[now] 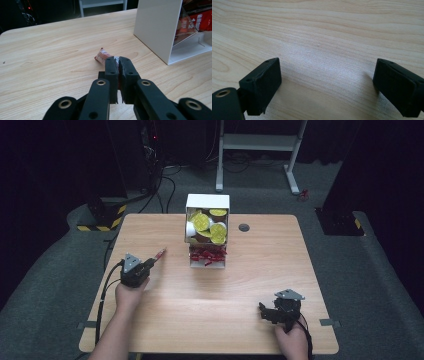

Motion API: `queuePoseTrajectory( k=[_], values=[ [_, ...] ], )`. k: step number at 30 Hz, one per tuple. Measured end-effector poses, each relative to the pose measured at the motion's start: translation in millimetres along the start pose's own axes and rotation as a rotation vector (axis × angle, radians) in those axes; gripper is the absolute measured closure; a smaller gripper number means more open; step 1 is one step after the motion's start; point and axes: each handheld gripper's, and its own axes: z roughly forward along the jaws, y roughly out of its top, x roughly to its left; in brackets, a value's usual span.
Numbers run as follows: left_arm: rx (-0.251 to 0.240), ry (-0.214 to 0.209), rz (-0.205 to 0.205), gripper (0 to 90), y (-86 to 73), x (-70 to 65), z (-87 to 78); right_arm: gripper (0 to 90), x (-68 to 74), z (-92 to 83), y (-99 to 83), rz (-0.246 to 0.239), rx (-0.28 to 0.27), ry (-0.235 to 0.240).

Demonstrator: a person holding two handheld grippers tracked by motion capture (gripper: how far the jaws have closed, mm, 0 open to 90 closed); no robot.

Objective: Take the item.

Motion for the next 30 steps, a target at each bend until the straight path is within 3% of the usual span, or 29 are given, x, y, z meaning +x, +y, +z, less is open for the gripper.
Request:
queuePoseTrajectory(
  k=[13,28,30],
  values=[
    [0.111,-0.043,-0.009,83.0,-8.2,-3.0,14.1,8.1,0.0,0.0,0.0,0.000,0.000,0.000],
    [0.185,-0.035,0.000,81.4,-15.0,-7.8,27.3,8.1,0.0,0.0,0.0,0.000,0.000,0.000],
    [0.199,-0.033,0.016,81.4,-15.1,-8.4,28.5,8.1,0.0,0.0,0.0,0.000,0.000,0.000]
  ],
)
